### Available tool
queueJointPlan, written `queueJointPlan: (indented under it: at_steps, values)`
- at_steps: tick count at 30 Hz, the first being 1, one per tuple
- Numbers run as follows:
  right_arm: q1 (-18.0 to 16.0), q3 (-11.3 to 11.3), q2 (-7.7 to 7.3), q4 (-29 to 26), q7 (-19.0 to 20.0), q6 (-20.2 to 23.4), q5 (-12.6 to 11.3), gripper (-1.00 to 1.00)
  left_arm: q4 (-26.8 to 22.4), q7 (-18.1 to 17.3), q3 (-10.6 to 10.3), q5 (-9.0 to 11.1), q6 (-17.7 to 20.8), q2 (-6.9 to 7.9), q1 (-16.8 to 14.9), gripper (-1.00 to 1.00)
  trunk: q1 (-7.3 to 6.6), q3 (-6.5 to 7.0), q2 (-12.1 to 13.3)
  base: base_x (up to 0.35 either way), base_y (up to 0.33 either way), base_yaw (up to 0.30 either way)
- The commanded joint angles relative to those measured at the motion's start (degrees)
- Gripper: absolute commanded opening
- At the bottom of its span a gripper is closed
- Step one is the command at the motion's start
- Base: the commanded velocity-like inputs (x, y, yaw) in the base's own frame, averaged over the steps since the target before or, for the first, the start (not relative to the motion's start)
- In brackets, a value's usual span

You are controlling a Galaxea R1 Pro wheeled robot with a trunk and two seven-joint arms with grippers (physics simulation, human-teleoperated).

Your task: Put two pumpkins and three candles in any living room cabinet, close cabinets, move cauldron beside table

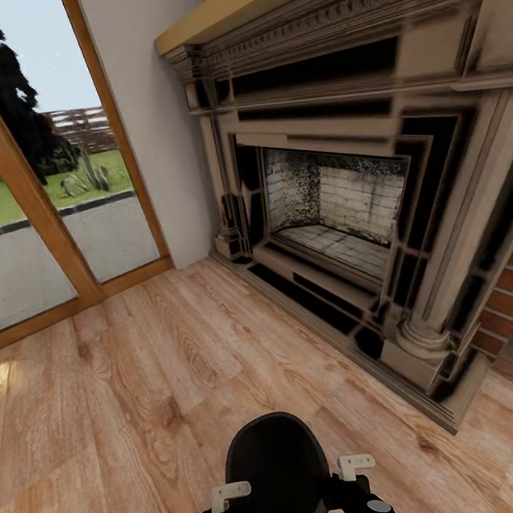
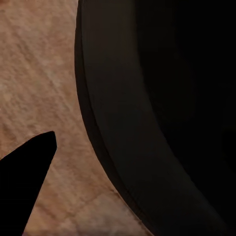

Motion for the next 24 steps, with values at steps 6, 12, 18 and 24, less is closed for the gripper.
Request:
queueJointPlan:
  at_steps: [6,12,18,24]
  values:
    - [0.0,0.4,-0.11,0.0,-0.6,0.0,-0.6,-1.00,0.0,0.4,-0.4,0.5,0.0,0.09,0.0,-1.00,-0.01,-0.05,0.0,0.000,0.000,0.000]
    - [0.0,0.4,-0.16,0.0,-0.6,-0.1,-0.6,-1.00,-0.1,0.4,-0.4,0.5,0.0,0.07,0.0,-1.00,-0.01,-0.05,0.0,0.000,0.000,0.000]
    - [0.0,0.4,-0.16,0.0,-0.6,-0.1,-0.5,-1.00,-0.1,0.4,-0.3,0.5,0.0,0.07,0.0,-1.00,-0.01,-0.05,0.0,0.000,0.000,0.000]
    - [0.0,0.4,-0.18,0.0,-0.3,-0.2,-0.5,-1.00,-0.1,0.5,-0.3,0.5,0.0,0.10,0.0,-1.00,-0.01,-0.05,0.0,0.000,0.000,0.000]
